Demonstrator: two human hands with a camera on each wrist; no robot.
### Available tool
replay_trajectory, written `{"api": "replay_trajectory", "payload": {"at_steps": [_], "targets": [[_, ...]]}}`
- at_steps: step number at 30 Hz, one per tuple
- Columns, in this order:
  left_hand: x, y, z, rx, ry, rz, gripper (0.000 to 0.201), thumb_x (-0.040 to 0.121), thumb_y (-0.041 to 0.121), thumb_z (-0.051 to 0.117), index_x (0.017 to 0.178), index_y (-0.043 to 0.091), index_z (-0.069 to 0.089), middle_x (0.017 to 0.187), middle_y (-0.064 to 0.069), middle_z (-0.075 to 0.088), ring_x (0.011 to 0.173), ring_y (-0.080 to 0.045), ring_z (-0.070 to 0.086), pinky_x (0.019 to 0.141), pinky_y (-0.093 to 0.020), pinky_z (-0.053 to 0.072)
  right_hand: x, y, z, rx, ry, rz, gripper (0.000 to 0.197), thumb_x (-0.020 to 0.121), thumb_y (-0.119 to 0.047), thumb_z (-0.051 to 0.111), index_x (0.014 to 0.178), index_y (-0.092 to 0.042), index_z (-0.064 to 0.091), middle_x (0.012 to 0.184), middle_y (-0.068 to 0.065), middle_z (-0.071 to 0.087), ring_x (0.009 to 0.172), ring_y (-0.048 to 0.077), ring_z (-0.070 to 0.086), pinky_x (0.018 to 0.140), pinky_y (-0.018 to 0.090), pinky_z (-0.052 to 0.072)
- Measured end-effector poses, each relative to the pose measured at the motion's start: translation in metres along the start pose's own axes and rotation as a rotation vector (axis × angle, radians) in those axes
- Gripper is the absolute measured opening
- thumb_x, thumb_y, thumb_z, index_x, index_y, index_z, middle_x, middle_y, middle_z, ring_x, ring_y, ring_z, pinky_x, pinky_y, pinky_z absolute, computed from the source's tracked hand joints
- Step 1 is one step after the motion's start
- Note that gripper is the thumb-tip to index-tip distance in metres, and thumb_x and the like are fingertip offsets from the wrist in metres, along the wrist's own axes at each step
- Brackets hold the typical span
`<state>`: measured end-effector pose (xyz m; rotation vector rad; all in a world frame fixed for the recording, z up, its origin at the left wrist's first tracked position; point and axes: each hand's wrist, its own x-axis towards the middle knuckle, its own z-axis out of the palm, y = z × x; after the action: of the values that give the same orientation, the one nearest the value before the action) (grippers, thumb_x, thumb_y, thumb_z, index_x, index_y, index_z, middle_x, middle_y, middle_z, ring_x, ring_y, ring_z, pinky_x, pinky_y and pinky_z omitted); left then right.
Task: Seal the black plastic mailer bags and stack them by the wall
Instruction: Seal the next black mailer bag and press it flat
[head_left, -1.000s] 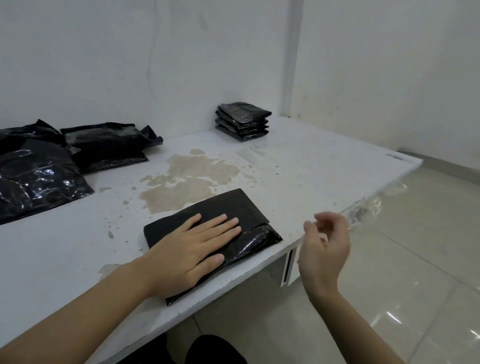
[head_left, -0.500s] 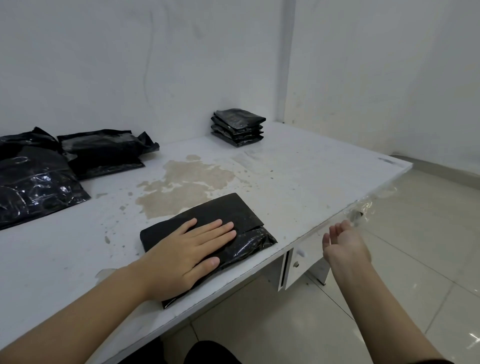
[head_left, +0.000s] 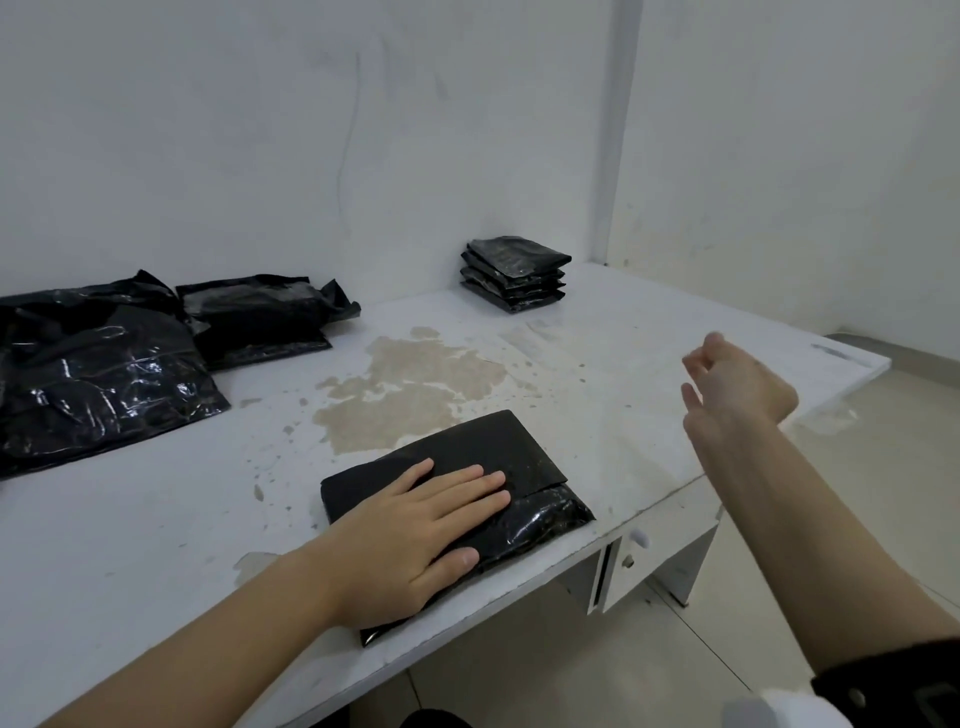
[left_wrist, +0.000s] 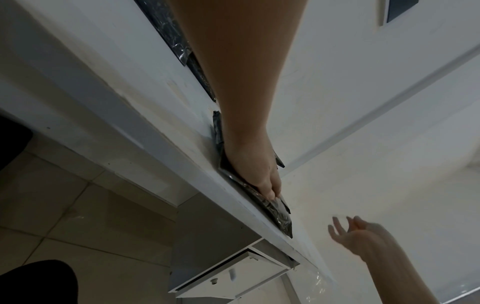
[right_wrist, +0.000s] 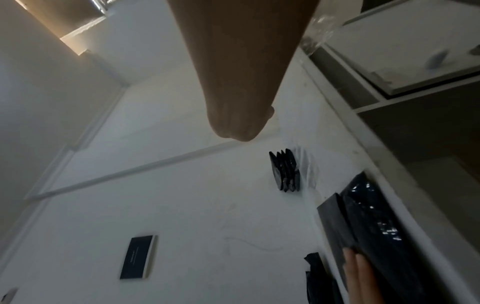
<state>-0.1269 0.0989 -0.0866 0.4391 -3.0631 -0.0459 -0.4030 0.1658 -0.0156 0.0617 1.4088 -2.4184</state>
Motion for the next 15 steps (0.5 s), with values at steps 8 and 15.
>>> {"api": "replay_trajectory", "payload": {"at_steps": [8, 15], "targets": [[-0.005, 0.003, 0.000, 0.231, 0.155, -0.024, 0.052, 0.101, 0.046, 0.016, 0.140, 0.026, 0.044, 0.118, 0.010, 0.046, 0.110, -0.015, 0.039, 0.098, -0.032, 0.024, -0.011, -0.033, 0.044, -0.109, -0.316, -0.026, 0.007, 0.087, -0.014, 0.067, 0.083, -0.012, 0.061, 0.074, -0.002, 0.062, 0.087, 0.014, 0.071, 0.082, 0.034, 0.053], [-0.006, 0.022, -0.008, 0.239, 0.125, -0.110, 0.051, 0.096, 0.043, 0.027, 0.140, 0.026, 0.047, 0.109, 0.012, 0.050, 0.094, -0.012, 0.043, 0.087, -0.031, 0.026, -0.044, -0.038, 0.054, -0.126, -0.556, -0.009, 0.008, 0.087, -0.017, 0.068, 0.087, -0.013, 0.061, 0.075, -0.003, 0.064, 0.087, 0.016, 0.072, 0.087, 0.045, 0.053]]}}
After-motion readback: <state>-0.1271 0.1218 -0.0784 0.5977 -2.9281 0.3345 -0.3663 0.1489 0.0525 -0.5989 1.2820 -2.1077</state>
